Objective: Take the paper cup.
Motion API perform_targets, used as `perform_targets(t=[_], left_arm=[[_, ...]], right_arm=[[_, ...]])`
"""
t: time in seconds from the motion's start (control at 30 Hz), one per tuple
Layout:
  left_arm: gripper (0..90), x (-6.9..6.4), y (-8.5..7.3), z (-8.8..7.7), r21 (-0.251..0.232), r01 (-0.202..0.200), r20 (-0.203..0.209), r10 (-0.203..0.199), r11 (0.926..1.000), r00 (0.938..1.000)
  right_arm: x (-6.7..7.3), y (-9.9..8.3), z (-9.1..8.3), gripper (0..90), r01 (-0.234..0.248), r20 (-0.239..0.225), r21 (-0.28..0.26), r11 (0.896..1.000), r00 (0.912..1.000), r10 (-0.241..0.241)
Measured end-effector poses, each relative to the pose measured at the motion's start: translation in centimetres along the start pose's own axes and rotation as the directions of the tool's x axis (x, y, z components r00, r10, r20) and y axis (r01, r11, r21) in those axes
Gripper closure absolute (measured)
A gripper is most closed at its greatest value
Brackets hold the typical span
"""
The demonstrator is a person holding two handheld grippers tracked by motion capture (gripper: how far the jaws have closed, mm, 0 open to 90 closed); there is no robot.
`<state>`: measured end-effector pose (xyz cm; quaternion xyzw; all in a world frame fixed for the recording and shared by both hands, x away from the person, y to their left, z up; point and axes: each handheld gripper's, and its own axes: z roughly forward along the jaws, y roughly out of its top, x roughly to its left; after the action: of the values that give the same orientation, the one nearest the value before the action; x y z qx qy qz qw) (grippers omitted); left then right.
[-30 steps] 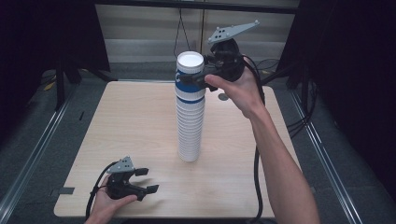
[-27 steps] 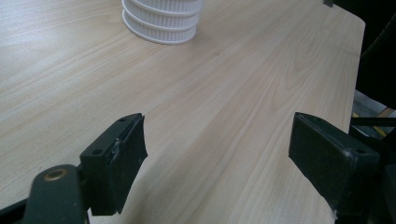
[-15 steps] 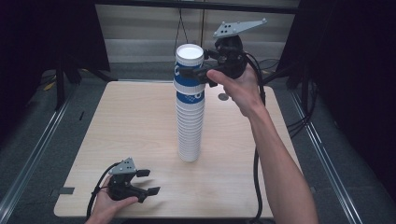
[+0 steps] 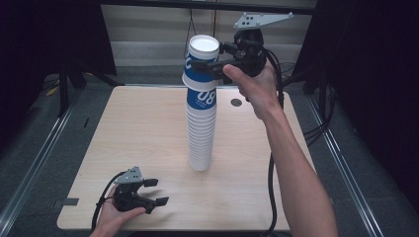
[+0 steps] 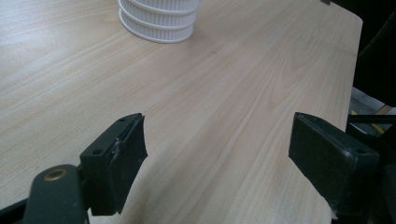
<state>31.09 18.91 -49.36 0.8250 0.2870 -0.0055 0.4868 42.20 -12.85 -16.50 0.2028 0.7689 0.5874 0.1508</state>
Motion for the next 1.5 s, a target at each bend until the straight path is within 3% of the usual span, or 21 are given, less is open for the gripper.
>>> perform_targets(t=[0.2,0.63,0.93,1.2,1.4,1.5], left_arm=[[18.7,0.0,0.0,0.0,-0.004,0.002,-0.001,-0.002,1.0000,1.0000],[18.7,0.0,0.0,-0.1,-0.020,0.010,-0.012,-0.011,0.9998,0.9999],[18.7,0.2,0.0,-0.2,-0.032,0.008,-0.029,-0.009,0.9995,0.9995],[21.2,0.1,0.1,-0.4,-0.071,-0.013,-0.062,0.008,0.9974,0.9980],[23.1,0.0,0.2,-0.6,-0.121,-0.014,-0.075,0.005,0.9926,0.9972],[24.5,0.0,0.4,-0.6,-0.119,-0.002,-0.066,-0.006,0.9929,0.9978]], right_arm=[[0.3,0.3,-0.1,26.6,0.015,-0.002,-0.010,1.000,0.9999,-0.015],[0.1,1.0,-1.5,26.8,0.003,0.011,-0.094,0.996,0.9999,-0.002],[-0.2,1.0,-3.0,27.0,0.001,0.062,-0.145,0.989,0.9981,0.009],[-0.8,0.7,-4.8,27.0,-0.005,0.109,-0.154,0.988,0.9938,0.022],[-1.2,-0.2,-6.4,27.0,-0.010,0.143,-0.146,0.989,0.9892,0.031],[-1.4,-0.7,-6.9,27.0,-0.015,0.152,-0.142,0.990,0.9877,0.037]])
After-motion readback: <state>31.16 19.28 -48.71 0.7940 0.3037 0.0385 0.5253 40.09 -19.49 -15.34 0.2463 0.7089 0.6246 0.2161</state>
